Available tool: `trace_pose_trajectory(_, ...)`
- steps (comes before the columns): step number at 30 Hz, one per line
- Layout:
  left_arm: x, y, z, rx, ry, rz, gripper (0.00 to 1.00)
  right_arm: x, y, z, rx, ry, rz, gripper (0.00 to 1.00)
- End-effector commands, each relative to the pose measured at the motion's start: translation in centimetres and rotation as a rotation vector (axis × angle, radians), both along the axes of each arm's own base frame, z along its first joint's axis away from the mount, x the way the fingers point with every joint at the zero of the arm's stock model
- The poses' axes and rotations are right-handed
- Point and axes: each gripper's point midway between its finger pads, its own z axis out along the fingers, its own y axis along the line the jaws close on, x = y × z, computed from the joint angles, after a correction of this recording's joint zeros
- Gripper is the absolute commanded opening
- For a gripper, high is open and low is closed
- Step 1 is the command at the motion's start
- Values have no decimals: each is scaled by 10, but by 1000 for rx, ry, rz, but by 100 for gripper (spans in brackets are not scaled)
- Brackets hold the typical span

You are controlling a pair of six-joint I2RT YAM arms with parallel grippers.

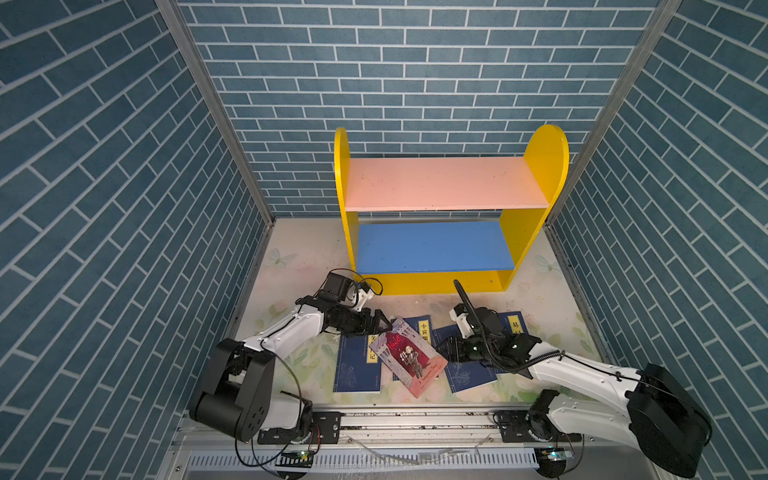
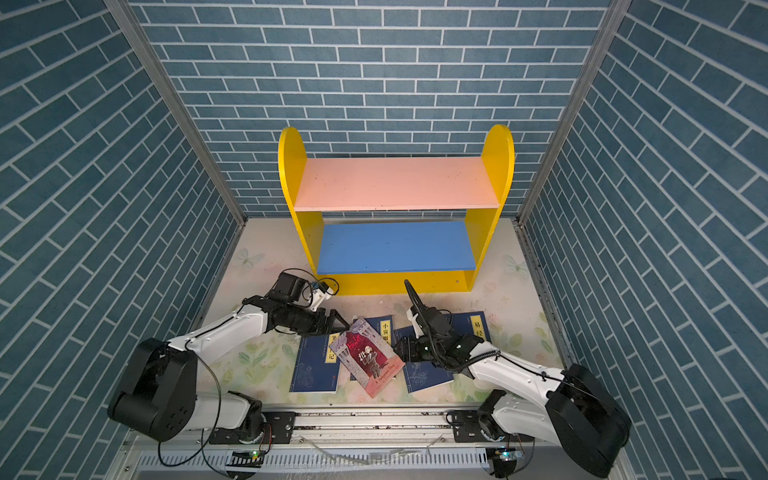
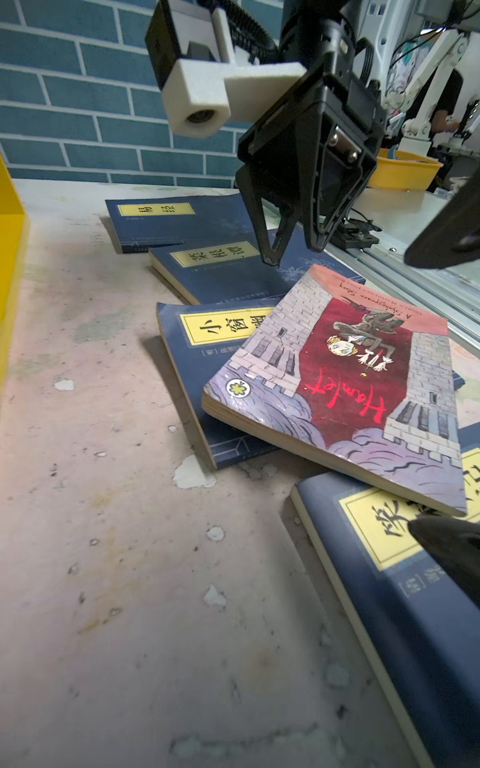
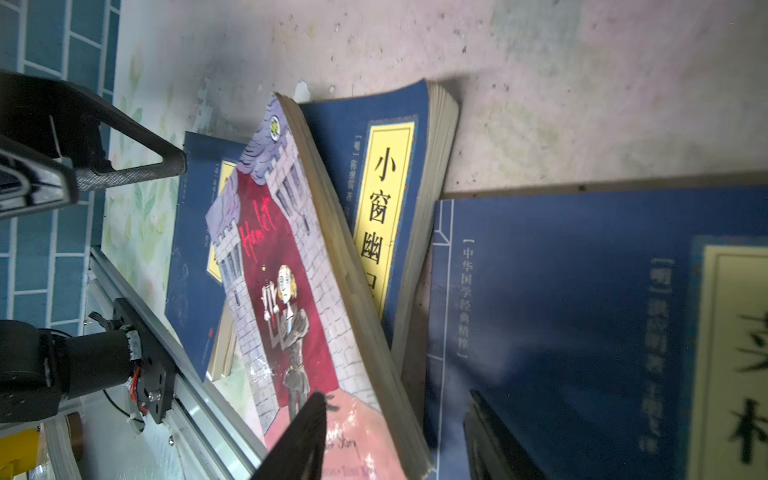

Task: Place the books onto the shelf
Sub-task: 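Lower both grippers to the Hamlet paperback's edges on the book pile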

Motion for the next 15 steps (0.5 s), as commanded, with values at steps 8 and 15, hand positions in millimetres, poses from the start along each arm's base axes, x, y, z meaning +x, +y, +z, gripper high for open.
trace_pose_trajectory(8,-41,8,-18,-35,74,31,97,4,27,24,49,-84,147,56)
trace_pose_trajectory(15,-43,12,-30,-4,84,36,97,12,43,17,35,-89,201,55)
